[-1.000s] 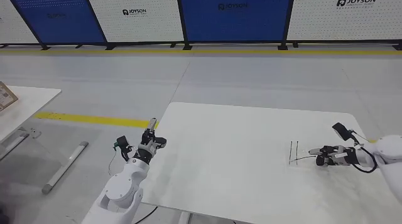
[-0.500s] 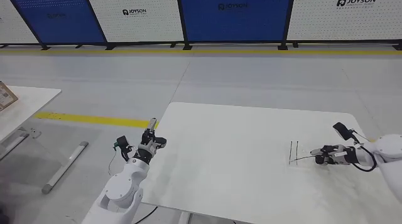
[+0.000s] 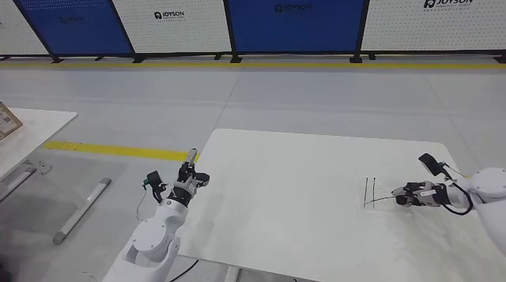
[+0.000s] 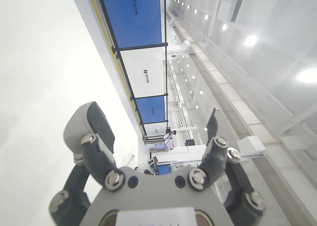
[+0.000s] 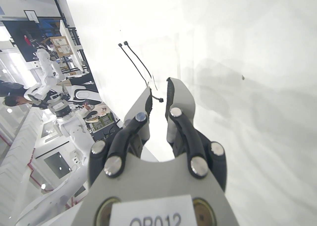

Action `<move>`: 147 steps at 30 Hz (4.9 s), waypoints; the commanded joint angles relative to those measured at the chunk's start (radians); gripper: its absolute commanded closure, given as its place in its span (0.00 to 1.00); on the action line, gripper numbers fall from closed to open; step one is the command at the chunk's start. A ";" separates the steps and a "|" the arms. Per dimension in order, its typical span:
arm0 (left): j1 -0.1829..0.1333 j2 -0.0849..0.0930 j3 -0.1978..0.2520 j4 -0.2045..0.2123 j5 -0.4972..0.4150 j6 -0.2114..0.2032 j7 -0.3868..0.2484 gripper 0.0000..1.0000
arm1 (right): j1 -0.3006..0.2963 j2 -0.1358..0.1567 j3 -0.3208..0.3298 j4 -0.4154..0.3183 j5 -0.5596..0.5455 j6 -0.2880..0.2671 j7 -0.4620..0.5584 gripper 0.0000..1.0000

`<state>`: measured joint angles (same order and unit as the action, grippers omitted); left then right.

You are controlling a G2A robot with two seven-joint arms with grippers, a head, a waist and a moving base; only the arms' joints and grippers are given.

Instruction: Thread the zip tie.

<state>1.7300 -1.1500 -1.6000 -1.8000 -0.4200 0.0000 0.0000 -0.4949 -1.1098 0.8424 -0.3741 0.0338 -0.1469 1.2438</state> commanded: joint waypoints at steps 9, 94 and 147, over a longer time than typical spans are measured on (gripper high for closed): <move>0.000 0.000 0.000 0.000 0.000 0.000 0.000 0.00 | 0.006 -0.006 0.003 0.012 -0.010 -0.003 0.000 1.00; 0.000 0.000 0.000 0.000 0.000 0.000 0.000 0.00 | -0.523 0.171 0.409 -0.817 0.363 -0.192 0.018 1.00; 0.020 0.011 0.095 -0.079 0.131 -0.047 -0.356 0.00 | -0.691 0.153 0.457 -0.962 0.505 -0.193 0.085 1.00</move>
<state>1.7508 -1.1395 -1.5050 -1.8802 -0.2885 -0.0479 -0.3542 -1.1859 -0.9566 1.2992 -1.3363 0.5391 -0.3400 1.3291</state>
